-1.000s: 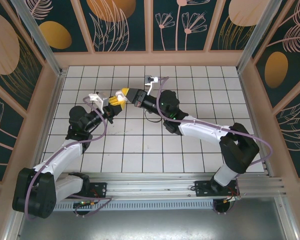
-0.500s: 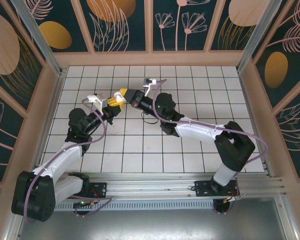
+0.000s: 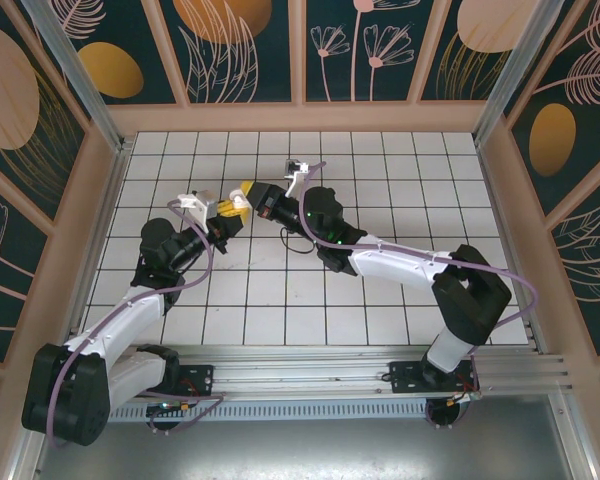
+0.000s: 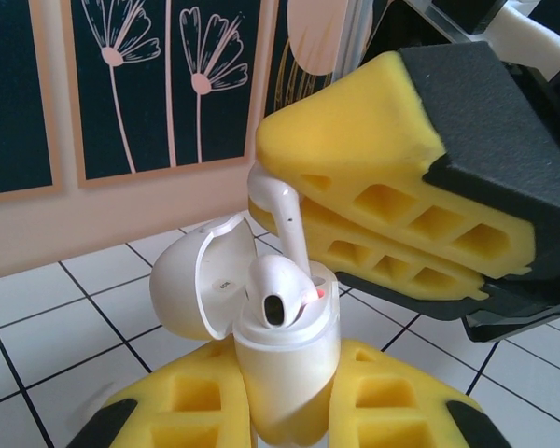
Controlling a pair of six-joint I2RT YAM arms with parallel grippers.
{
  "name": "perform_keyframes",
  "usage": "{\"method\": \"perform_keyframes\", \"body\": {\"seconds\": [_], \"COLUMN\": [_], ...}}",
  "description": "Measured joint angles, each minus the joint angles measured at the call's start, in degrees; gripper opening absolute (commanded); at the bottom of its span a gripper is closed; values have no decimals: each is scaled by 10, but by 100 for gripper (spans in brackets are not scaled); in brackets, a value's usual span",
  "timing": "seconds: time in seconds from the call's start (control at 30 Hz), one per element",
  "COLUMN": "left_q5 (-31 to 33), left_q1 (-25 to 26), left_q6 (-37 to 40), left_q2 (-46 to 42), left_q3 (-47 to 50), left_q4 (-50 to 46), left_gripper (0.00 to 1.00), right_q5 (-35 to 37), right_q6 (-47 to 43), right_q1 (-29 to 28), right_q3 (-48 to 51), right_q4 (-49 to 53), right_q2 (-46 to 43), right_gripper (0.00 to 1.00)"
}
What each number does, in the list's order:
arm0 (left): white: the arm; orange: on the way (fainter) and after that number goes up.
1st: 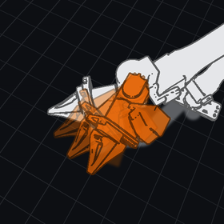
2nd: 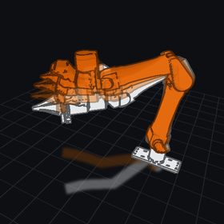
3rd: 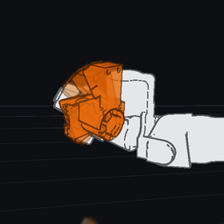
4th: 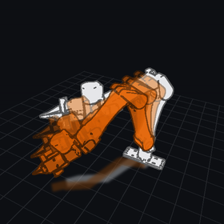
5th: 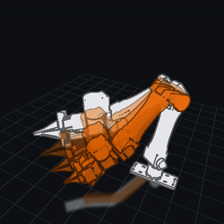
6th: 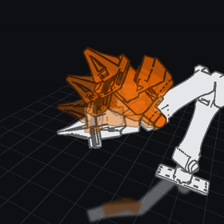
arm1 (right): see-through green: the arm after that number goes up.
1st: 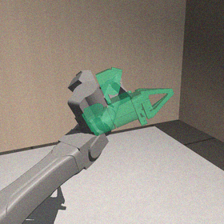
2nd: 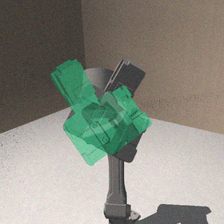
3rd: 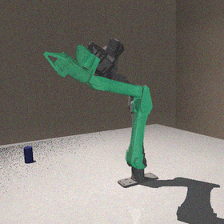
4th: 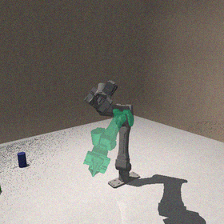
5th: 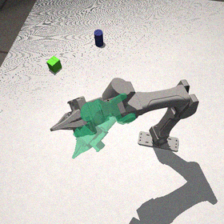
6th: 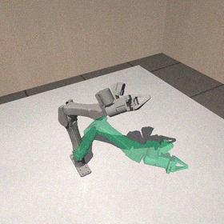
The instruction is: Insert the wireless bluetooth earbuds into the charging case
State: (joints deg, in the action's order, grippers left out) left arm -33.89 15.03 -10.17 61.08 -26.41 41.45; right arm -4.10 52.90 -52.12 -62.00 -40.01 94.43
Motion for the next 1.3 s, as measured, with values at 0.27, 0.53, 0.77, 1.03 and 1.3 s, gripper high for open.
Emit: {"method": "perform_keyframes", "body": {"seconds": [0.27, 0.53, 0.77, 1.03, 1.3], "left_q5": [-3, -4, -9, -17, -22], "left_q1": [4, 4, 4, 5, 5], "left_q6": [0, 0, 0, 0, 0], "left_q2": [-2, -2, -2, -6, -13], "left_q3": [0, 0, 0, 0, 0], "left_q4": [-5, -8, -10, -10, -10], "left_gripper": [0, 0, 0, 0, 0], "right_q5": [17, 16, 13, 10, -4], "right_q6": [-25, -42, -50, -57, -52], "right_q1": [-2, -2, -3, -3, 0], "right_q3": [0, -3, -3, -3, 6], "right_q4": [36, 53, 67, 89, 91], "right_q2": [-13, -18, -25, -38, -54], "right_gripper": [7, 10, 10, 10, 8]}}
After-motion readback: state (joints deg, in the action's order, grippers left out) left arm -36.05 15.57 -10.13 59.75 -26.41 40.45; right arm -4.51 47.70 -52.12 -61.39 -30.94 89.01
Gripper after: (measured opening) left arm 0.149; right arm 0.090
